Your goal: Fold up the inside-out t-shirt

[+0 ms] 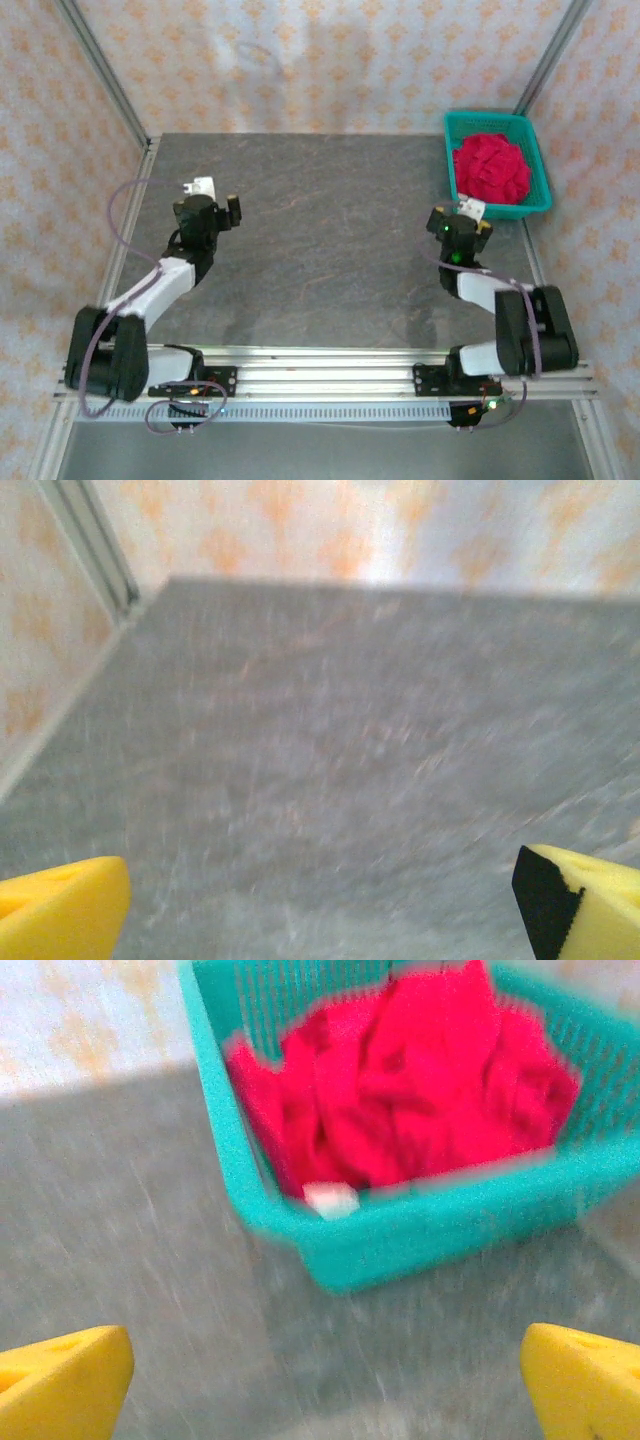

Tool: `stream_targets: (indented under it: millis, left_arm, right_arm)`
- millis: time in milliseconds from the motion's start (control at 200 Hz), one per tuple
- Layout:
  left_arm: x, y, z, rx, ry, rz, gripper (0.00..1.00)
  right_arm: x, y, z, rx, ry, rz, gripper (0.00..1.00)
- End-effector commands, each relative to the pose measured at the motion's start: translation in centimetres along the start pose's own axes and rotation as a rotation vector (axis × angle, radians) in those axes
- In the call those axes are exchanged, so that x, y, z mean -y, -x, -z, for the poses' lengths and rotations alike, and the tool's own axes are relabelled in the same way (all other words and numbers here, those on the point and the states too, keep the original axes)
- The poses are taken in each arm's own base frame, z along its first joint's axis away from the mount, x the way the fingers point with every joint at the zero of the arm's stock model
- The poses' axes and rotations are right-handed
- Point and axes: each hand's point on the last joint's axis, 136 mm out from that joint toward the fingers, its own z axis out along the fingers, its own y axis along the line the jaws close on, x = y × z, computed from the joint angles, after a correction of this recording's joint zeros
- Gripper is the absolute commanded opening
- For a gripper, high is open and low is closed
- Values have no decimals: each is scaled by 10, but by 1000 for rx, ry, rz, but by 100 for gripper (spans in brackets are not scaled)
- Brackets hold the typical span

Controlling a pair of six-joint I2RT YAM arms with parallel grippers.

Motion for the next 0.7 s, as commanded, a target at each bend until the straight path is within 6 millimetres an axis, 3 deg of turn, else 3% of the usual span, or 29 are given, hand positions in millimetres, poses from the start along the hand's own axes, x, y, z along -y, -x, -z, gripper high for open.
stream_targets:
  millis: [0, 55, 120, 170, 265, 415, 530, 565, 696]
  left_arm:
    - [-3, 1, 36, -57, -8, 32, 100]
    - [-20, 4, 53, -71, 68, 155, 100]
    - [-46, -2, 75, -121, 197, 286, 100]
    - [-46, -5, 81, -96, 173, 316, 100]
    - [-33, -10, 89, -52, 50, 328, 100]
    - [-37, -15, 99, -50, 42, 340, 100]
    - [-33, -14, 96, -96, 39, 299, 100]
    - [-33, -15, 94, -108, 51, 294, 100]
    - [-60, -28, 86, -142, 259, 395, 100]
  right_arm:
    - [-1, 49, 19, -15, -14, -25, 99]
    - [2, 65, 20, -40, -56, -74, 99]
    - [29, 76, 23, -67, -246, -225, 99]
    - [47, 76, 24, -111, -369, -322, 99]
    - [30, 70, 0, -278, -287, -288, 99]
    - [25, 58, -38, -411, -328, -343, 99]
    - [21, 47, -74, -520, -296, -431, 100]
    - [17, 44, -84, -554, -275, -449, 96]
    - [22, 28, -119, -661, -307, -487, 87]
